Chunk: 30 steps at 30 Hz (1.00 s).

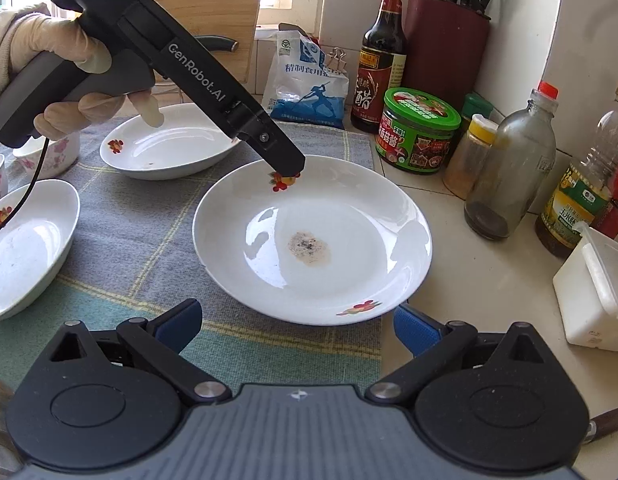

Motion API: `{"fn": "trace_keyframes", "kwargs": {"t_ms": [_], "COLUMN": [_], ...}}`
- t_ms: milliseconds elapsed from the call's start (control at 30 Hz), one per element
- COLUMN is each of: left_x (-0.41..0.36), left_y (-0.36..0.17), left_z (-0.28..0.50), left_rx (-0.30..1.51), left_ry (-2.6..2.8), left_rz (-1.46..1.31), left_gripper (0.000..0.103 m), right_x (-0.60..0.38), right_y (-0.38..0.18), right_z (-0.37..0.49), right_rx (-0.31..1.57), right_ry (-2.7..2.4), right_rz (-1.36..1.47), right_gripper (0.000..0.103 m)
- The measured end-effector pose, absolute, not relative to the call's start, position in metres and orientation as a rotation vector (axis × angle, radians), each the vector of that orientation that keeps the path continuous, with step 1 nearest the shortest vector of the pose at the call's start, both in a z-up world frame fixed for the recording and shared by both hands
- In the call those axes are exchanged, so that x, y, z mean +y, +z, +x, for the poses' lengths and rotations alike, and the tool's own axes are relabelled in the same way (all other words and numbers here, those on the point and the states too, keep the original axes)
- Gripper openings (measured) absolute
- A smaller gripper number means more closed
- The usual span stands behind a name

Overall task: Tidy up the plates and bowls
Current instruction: 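Carry the stained plate with the left tool, lower it onto the towel, open, then grasp the rim of the white plate beside the bowls with the right tool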

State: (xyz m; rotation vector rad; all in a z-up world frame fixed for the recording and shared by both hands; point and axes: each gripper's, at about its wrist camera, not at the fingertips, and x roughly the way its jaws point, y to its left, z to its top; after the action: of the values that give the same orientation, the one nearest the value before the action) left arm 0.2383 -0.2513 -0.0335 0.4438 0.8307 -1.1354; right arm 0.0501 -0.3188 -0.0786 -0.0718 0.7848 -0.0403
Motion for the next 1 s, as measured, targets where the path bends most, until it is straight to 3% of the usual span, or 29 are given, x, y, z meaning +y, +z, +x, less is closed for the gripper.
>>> {"fn": "trace_keyframes", "kwargs": {"t_ms": [467, 1000], "left_x": [-0.158, -0.057], "left_y": [-0.006, -0.028], "left_z": [0.138, 0.03], "left_rx": [0.658, 0.687], "left_ry": [-0.929, -0.647], "left_rz": [0.27, 0.178], "left_gripper": [0.098, 0.099], "right_x": [-0.288, -0.253], "right_y": [-0.057, -0.048], "right_z": [-0.013, -0.039], "right_rx": [0.707, 0.678], "right_ry": [-0.011, 0.114], "right_rz": [-0.003, -0.012], "right_gripper": [0.103, 0.103]}}
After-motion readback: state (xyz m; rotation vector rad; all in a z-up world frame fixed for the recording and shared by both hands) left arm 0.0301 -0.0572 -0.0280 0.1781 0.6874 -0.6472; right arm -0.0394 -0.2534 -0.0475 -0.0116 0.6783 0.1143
